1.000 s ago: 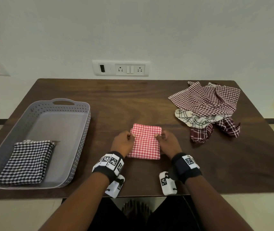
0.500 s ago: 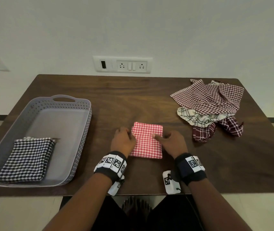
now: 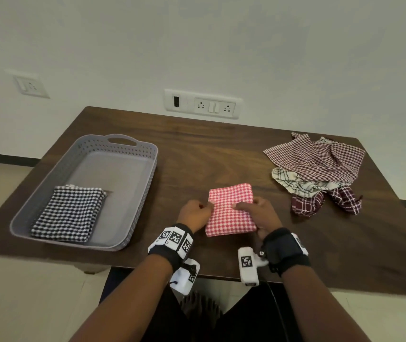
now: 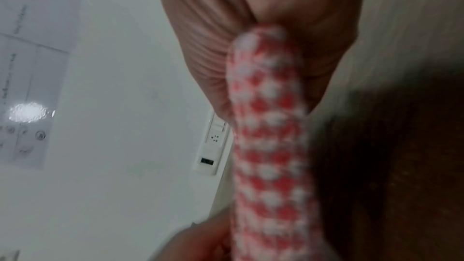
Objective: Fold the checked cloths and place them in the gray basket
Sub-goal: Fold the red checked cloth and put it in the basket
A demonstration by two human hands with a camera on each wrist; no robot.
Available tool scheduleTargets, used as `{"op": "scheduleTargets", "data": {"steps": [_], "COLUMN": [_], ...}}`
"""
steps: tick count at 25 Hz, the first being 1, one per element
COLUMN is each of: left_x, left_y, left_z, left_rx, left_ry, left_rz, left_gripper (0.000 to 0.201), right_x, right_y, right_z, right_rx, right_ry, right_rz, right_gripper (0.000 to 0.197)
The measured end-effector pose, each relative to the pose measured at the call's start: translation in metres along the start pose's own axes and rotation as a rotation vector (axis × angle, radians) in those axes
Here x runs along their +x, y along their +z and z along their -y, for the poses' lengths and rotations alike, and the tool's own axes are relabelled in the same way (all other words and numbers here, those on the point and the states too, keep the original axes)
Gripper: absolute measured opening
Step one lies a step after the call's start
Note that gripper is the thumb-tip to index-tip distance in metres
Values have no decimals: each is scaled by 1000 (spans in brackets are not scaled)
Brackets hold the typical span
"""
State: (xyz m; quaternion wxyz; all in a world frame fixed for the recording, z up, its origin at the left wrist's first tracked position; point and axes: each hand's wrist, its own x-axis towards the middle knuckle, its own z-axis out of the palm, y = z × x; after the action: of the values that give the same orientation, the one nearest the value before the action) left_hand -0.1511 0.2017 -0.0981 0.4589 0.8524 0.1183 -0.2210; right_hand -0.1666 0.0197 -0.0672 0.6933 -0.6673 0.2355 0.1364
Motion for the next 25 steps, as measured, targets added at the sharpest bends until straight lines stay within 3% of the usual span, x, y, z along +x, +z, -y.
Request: {"op": "scheduleTargets", "data": {"steps": [2,3,6,9,11,15,18,21,25], "left_x": [-13,-22,-49,-70,-74,-56,-34,-23,-16], "left_y": [-11,-22,-71,-134,-173,-227,-240,-235,-229], "left_z": [-1,-2,-3,14,36,82,107,122,127], "left_rx": [-231,-366,-585,-306,-89,157,308,483,542], "left_ry": [-97,-122,-51,95,121,50,-74,-160,-148], "left_rz": [106,135,-6,-234,-318,-380,-332,-259,-281], "left_gripper": [72,72,45,33,38,43,38,37,35], "right_x": [-10,-16,-33,-47,-53,-51,-45,-41,-47], "right_y": [12,21,59,111,147,214,248,265,275], "right_z": [0,2,10,15,16,19,17,10,10], "right_rx": [62,81,44,-69,-170,-428,-733,-1039,-1356], "right_ry": [-71,-118,-259,-311,-344,-421,-446,-487,-668], "right_rz": [35,76,172,204,254,388,390,305,252], "right_gripper": [66,71,81,76,81,89,97,85,45]}}
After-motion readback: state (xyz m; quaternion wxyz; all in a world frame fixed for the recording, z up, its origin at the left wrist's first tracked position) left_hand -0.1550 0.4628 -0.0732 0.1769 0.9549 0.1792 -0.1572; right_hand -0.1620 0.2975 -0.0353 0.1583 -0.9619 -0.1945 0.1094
